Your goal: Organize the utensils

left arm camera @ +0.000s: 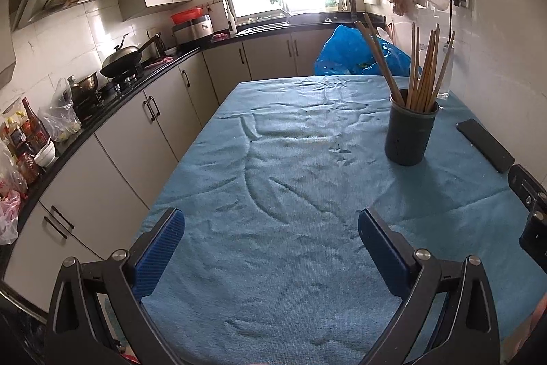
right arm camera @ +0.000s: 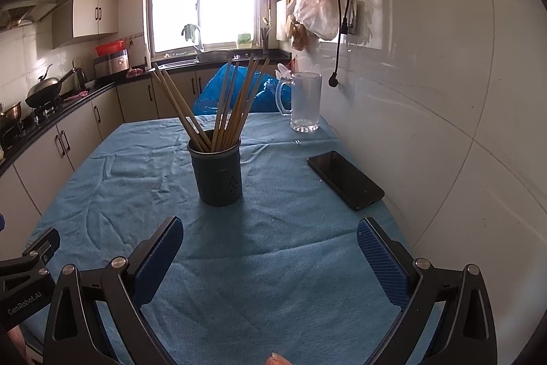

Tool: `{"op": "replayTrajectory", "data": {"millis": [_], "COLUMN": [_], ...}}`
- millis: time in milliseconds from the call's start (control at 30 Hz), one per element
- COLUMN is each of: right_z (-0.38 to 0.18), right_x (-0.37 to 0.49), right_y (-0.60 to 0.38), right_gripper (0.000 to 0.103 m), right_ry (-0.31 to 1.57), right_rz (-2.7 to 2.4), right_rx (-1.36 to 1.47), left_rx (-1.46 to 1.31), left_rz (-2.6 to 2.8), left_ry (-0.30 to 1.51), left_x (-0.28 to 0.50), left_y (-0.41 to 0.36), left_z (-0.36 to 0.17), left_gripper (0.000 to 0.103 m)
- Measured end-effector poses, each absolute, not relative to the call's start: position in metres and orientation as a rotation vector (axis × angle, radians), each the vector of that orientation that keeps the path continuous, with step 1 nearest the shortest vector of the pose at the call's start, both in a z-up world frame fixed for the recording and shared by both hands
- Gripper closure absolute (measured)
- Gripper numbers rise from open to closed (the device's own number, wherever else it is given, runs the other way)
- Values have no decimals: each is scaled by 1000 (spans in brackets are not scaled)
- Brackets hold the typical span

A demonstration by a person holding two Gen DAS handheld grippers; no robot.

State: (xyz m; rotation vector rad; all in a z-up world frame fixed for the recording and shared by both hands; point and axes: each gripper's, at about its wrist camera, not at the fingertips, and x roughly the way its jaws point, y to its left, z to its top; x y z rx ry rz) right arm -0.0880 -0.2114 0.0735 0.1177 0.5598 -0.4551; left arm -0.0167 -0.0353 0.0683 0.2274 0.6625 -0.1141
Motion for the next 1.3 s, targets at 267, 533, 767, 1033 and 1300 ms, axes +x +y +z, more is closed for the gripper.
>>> {"op": "replayTrajectory", "data": {"millis": [267,533,767,1033,1300], "right_z": [68,62,58,55,54], "right_x": [-83,-77,-73,-70,-70], "right_y": [-210,-206,-206,-205,-205], "right_gripper": [0,0,0,0,0], "right_ry": [589,611,627,641,649], "right_rz": [-451,-446,-447,-443,-441], "right_rx": [115,106,104,96,93], "left_rx": [227,221,214,210,210], "left_rz": [-119,-121,-120,-119,-119], "left_ry": [677,690,708,709,710], "left_x": [-14,-10,-5,-3,-3], "left_y": [-34,-32,-30,-29,-29], "left_z": [61,58,53,52,51], "left_gripper": [2,2,2,2,2]}}
